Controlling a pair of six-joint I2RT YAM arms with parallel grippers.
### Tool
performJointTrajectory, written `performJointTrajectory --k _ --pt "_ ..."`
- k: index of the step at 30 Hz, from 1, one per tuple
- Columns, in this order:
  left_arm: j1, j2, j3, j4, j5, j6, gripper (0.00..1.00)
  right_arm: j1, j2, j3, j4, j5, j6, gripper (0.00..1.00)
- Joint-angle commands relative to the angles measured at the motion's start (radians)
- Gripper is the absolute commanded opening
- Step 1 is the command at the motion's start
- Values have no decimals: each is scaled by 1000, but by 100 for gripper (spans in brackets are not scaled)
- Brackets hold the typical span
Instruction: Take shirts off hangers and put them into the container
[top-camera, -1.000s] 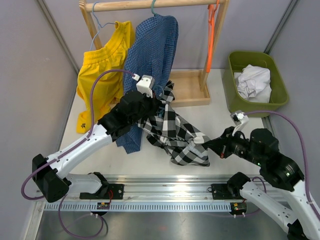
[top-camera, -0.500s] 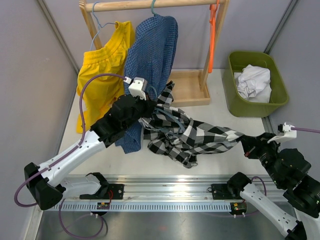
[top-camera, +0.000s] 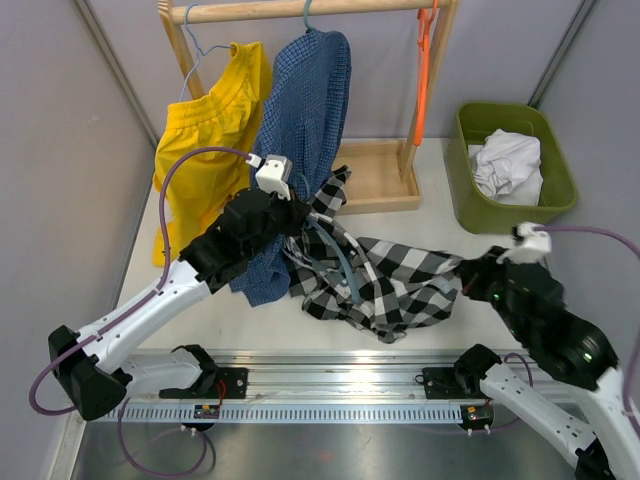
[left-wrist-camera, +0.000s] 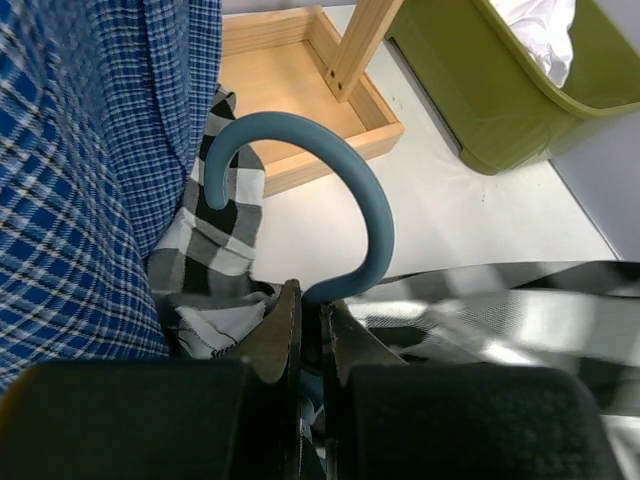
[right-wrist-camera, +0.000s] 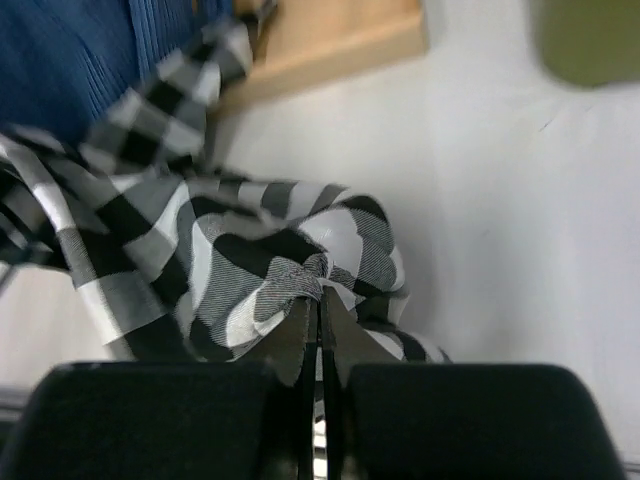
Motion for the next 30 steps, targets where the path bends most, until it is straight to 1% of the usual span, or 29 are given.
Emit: performJointTrajectory --k 1,2,3,5,6,8,9,11,13,15,16,19,21,22,24,25,26,28,29,30 --pt "12 -40 -1 41 103 -34 0 1 137 -124 178 -220 -15 0" --pt "10 -48 -7 55 146 -74 0 1 158 -147 247 -246 -15 0" --pt "9 -57 -10 85 226 -97 0 1 180 -176 274 -277 -18 0" --pt "7 -89 -25 124 300 -170 0 1 241 -195 349 -291 -21 0" --pt "7 -100 -31 170 364 -197 0 1 263 -210 375 -312 -26 0" --pt "6 -129 -39 210 415 -275 0 2 330 -222 439 -334 -34 0" --pt "6 -141 -51 257 450 -304 0 2 355 -232 462 -361 -41 0" --pt "7 -160 -71 311 484 -391 0 7 438 -238 516 -388 -41 0" --pt "9 -187 -83 360 503 -451 0 28 516 -244 547 -411 -45 0" --pt "13 -215 -94 403 518 -485 0 56 560 -247 588 -405 -43 0" --pt "23 -224 -93 411 524 -504 0 69 602 -246 597 -403 -43 0" --pt "59 -246 -67 354 530 -510 0 126 687 -232 602 -403 -48 0" --pt "87 -261 -62 290 520 -504 0 142 737 -209 582 -406 -54 0" --pt "113 -282 -60 268 509 -476 0 149 783 -201 573 -408 -55 0" --pt "118 -305 -34 119 382 -401 0 177 821 -187 550 -408 -57 0" --pt "118 -318 -19 62 327 -319 0 188 850 -183 547 -406 -57 0" --pt "118 -321 7 -39 212 -277 0 200 858 -175 536 -402 -55 0" --pt "118 -329 15 -119 100 -194 0 235 855 -164 522 -385 -52 0" --pt "118 -330 19 -187 19 -170 0 241 848 -157 503 -385 -54 18" --pt "118 -329 21 -222 -11 -154 0 252 819 -141 492 -388 -63 34"
